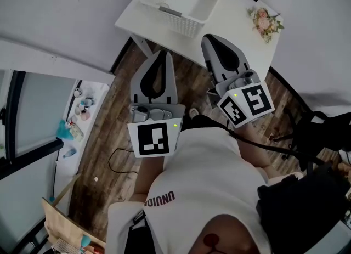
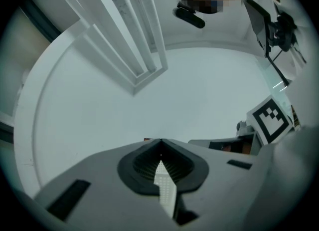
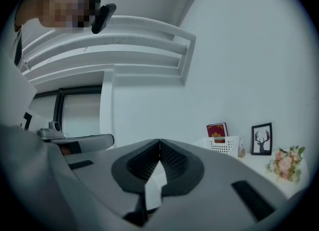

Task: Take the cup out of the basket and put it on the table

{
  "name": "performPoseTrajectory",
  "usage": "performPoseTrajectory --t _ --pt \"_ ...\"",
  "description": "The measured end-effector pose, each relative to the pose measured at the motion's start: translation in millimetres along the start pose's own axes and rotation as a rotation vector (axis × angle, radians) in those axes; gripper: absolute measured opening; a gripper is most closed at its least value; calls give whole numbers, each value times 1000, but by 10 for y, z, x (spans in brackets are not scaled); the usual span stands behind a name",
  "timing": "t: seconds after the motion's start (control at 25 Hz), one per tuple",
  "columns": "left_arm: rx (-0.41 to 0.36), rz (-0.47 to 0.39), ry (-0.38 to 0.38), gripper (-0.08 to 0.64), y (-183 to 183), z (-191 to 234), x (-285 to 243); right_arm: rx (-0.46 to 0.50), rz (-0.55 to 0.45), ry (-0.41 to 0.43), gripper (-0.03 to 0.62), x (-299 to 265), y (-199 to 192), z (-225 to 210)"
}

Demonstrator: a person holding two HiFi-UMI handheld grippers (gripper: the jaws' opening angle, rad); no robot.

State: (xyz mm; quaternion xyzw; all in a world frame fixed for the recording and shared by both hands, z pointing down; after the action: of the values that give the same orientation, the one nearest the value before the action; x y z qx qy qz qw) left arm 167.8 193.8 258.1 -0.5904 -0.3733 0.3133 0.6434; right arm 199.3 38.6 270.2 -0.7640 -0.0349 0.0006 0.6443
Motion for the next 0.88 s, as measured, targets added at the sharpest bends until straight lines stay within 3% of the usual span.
performPoseTrajectory --t 0.52,0.88 --pt "11 30 18 12 -124 272 -135 -12 13 -34 18 -241 -81 -108" --pt "-3 21 65 12 -118 605 -555 14 -14 7 18 -846 58 -303"
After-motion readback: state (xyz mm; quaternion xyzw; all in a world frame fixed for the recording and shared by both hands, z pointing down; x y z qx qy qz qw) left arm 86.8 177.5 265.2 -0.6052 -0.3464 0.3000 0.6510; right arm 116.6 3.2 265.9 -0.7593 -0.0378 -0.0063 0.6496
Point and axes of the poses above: the fingertips, and each gripper's own axes: x backward along the fingers, z to its left, y out of its top, the point moved 7 cm from there along x, backward along the fingers, and after that the axes turned 10 degrees about -y, right-handed, at the moved point
